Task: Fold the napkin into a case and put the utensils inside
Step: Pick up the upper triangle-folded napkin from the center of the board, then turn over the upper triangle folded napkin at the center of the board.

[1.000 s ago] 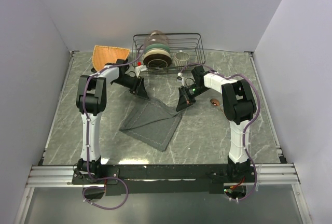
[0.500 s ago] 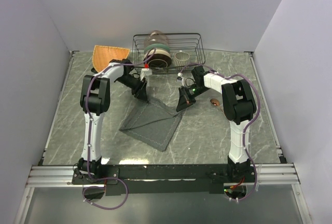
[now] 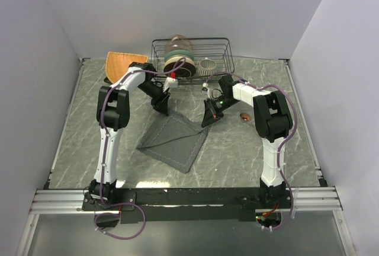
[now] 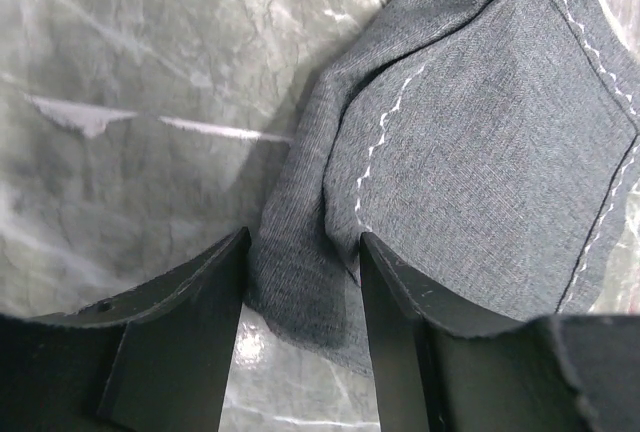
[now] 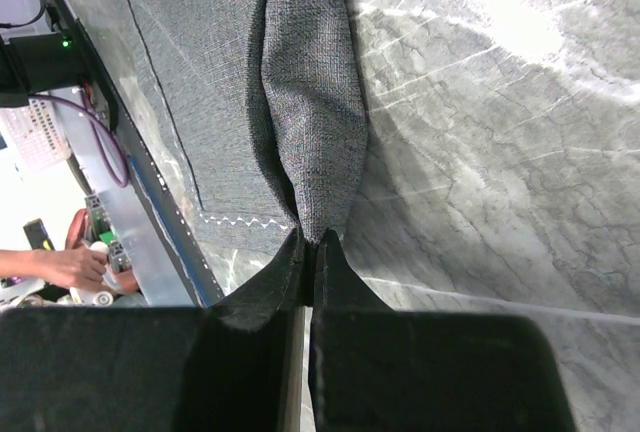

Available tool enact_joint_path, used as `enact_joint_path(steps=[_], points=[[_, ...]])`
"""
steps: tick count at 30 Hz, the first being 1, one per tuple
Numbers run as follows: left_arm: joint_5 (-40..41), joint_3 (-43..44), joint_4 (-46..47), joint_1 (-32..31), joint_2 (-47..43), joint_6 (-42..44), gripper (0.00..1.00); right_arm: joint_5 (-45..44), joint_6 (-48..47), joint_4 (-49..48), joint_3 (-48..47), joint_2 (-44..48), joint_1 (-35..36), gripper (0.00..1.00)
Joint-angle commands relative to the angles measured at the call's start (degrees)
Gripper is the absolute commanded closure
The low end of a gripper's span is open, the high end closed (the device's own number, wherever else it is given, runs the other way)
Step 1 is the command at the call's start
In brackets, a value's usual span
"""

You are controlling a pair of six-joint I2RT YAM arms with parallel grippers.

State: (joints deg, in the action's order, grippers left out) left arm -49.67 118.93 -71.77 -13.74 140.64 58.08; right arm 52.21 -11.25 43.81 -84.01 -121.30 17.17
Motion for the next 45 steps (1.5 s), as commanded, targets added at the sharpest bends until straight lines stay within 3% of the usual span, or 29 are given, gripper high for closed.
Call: enact_joint_path(steps=[1, 8, 13, 16, 17, 18, 24, 32, 38, 42, 45], points=[[0.8, 2.0, -2.15, -1.82, 1.92, 4.93, 0.46, 0.0, -0.97, 0.92, -2.04, 2.29, 0.67, 1.0], [1.5, 3.23, -4.08, -2.61, 3.06, 7.04, 0.48, 0.0, -0.97, 0.66, -2.13, 2.03, 0.67, 1.0], [1.24, 4.29, -5.4, -2.52, 3.16, 8.36, 0.59, -0.44, -1.32, 1.01, -2.39, 2.2, 0.67, 1.0], [0.02, 2.72, -4.96, -2.44, 0.88, 8.62, 0.76, -1.75, -1.32, 0.66, -2.39, 2.9, 0.5, 1.0], [-0.08, 1.92, -4.44, -2.43, -0.09, 8.45, 0.91, -2.1, -0.89, 0.49, -2.39, 3.25, 0.58, 1.0], [-0.16, 1.13, -2.95, -2.43, -0.97, 7.58, 0.99, -2.46, -0.54, -0.12, -2.48, 4.22, 0.59, 1.0], [-1.83, -3.0, -0.58, -1.91, -9.39, 5.21, 0.99, -7.81, 1.4, -3.28, -2.13, 10.71, 0.67, 1.0], [-1.84, -24.62, 24.03, 0.46, -29.18, -5.61, 0.99, -12.74, 0.26, -5.93, 1.12, 18.98, 1.46, 1.0], [0.01, -22.44, 34.48, 2.05, -33.94, -12.28, 0.99, -17.4, -4.3, -4.88, -9.66, 19.17, 1.38, 1.0], [0.36, -17.6, 36.17, 2.84, -36.04, -9.76, 0.99, -20.21, -9.66, -2.51, -20.82, 19.95, 1.29, 1.0], [0.63, -20.04, 39.06, 2.84, -40.24, -5.1, 0.99, -21.0, -13.88, -1.98, -21.91, 22.06, 1.29, 1.0]])
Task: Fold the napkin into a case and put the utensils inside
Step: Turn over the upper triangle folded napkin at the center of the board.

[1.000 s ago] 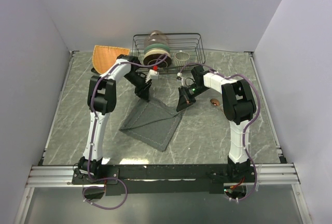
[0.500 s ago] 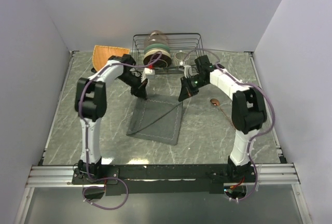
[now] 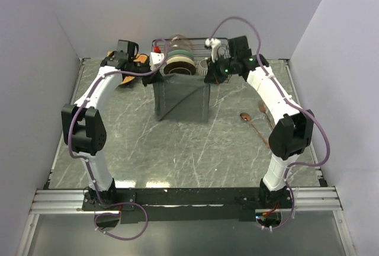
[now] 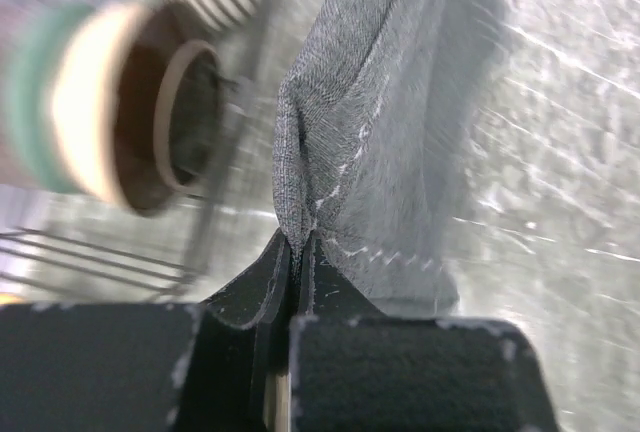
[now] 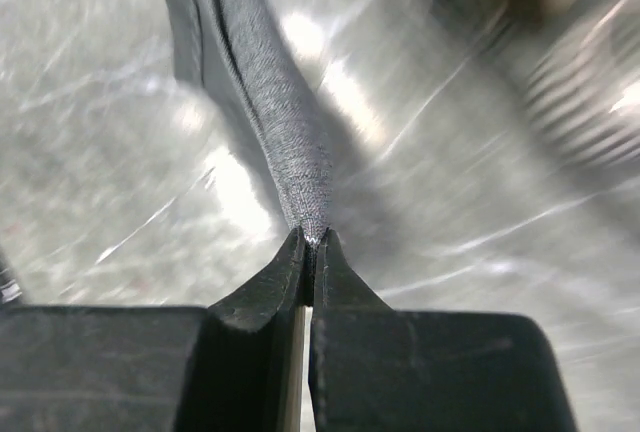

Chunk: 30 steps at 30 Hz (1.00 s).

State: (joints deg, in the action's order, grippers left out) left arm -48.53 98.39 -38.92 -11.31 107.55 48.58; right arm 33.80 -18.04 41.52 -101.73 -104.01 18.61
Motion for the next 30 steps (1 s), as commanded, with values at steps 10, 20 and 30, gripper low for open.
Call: enact_joint_path(steps=[10, 20, 30], points=[[2.38, -38.68, 8.4, -5.64, -25.62, 23.4, 0.99, -12.7, -20.09, -19.62, 41.23, 24.01, 15.55, 1.0], [10.74, -69.03, 20.91, -15.67, -44.16, 21.9, 0.99, -18.6, -18.17, -29.57, 58.58, 27.01, 27.18, 1.0], [8.81, -67.12, 1.41, -17.61, -48.83, 31.67, 0.48, -16.14, -19.83, -21.4, 56.83, 25.34, 32.72, 0.74]])
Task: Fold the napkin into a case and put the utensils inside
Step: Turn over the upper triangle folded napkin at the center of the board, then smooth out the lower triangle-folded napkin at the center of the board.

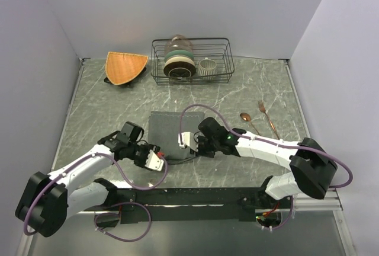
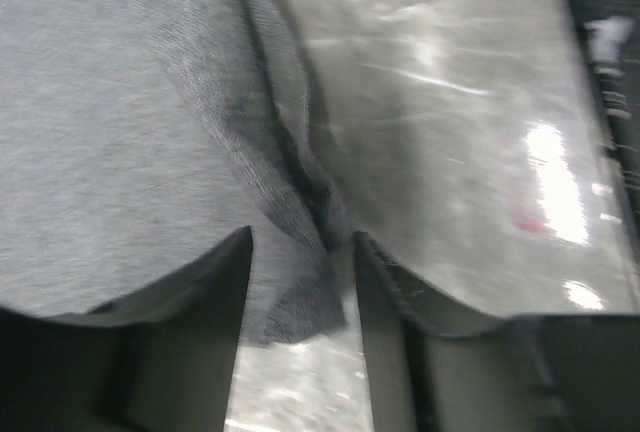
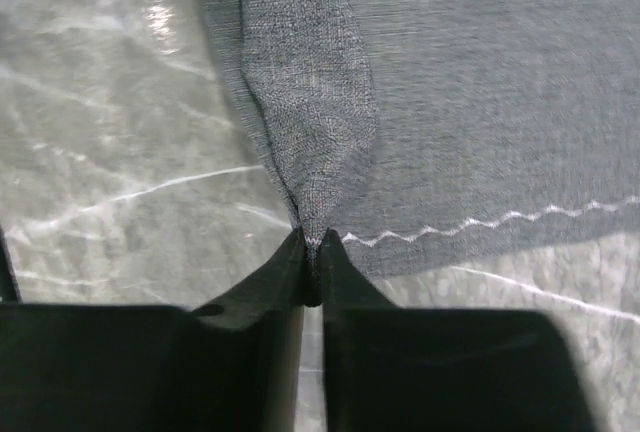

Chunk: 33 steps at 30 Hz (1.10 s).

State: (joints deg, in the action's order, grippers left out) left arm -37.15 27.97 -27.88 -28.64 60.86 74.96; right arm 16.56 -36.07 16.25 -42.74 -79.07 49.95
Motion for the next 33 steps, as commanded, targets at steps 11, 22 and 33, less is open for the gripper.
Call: enact_joint_path(steps=[11, 22, 33], points=[[-13.36, 24.56, -22.64, 20.81, 6.77, -22.56, 0.49, 7.26, 11.89, 16.61, -14.46, 3.93, -2.13, 0.49], [-9.0, 27.05, -6.66, 24.34, 22.19, -59.13, 0.55, 8.49, 16.39, 16.18, -15.0, -8.45, -2.58, 0.57], [-12.77, 32.07, -16.25, 26.25, 26.25, -49.03, 0.57, 3.14, 15.78, 16.28, -12.37, -8.32, -3.64, 0.64]])
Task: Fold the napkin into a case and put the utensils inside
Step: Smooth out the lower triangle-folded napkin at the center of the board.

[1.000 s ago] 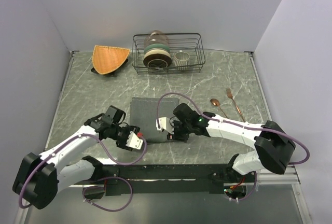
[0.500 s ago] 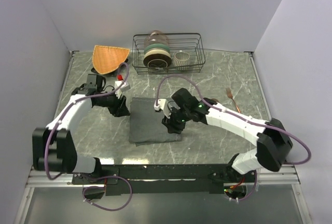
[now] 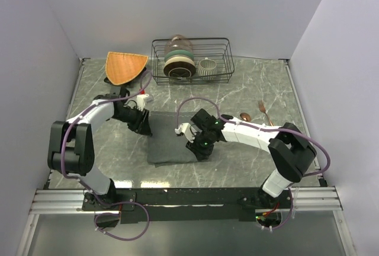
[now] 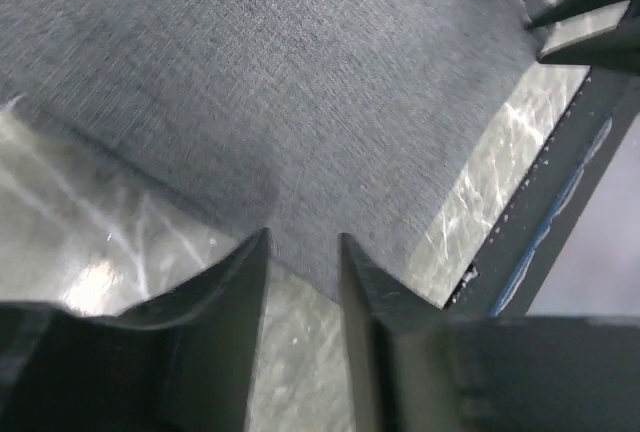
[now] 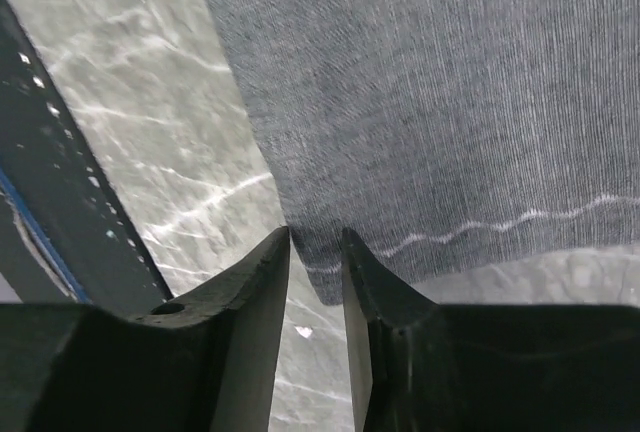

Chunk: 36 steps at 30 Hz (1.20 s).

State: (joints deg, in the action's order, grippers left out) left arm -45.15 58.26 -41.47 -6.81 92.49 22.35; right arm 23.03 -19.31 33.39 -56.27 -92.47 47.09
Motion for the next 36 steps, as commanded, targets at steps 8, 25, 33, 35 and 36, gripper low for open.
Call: enact_joint_path(steps=[8, 25, 33, 35, 36], points=[[-19.96, -1.36, 5.23, 17.86, -2.04, -18.26, 0.44, -4.13, -0.12, -8.33, -6.64, 9.15, 2.74, 0.53], [-7.33, -25.55, 35.4, 22.71, -16.81, -58.46, 0.25, -15.73, -3.1, -23.01, -17.38, -10.1, 22.34, 0.53], [-6.71, -26.97, 40.15, 23.24, -15.76, -63.3, 0.26, -18.63, -2.84, -24.25, -21.07, -16.07, 24.27, 0.5], [-6.71, -26.45, 40.42, 23.42, -14.8, -63.74, 0.26, -18.98, -3.27, -24.68, -21.51, -16.87, 24.54, 0.51], [-6.8, -26.36, 40.59, 23.51, -14.53, -64.35, 0.26, -19.16, -3.28, -24.69, -21.69, -17.57, 24.54, 0.51]])
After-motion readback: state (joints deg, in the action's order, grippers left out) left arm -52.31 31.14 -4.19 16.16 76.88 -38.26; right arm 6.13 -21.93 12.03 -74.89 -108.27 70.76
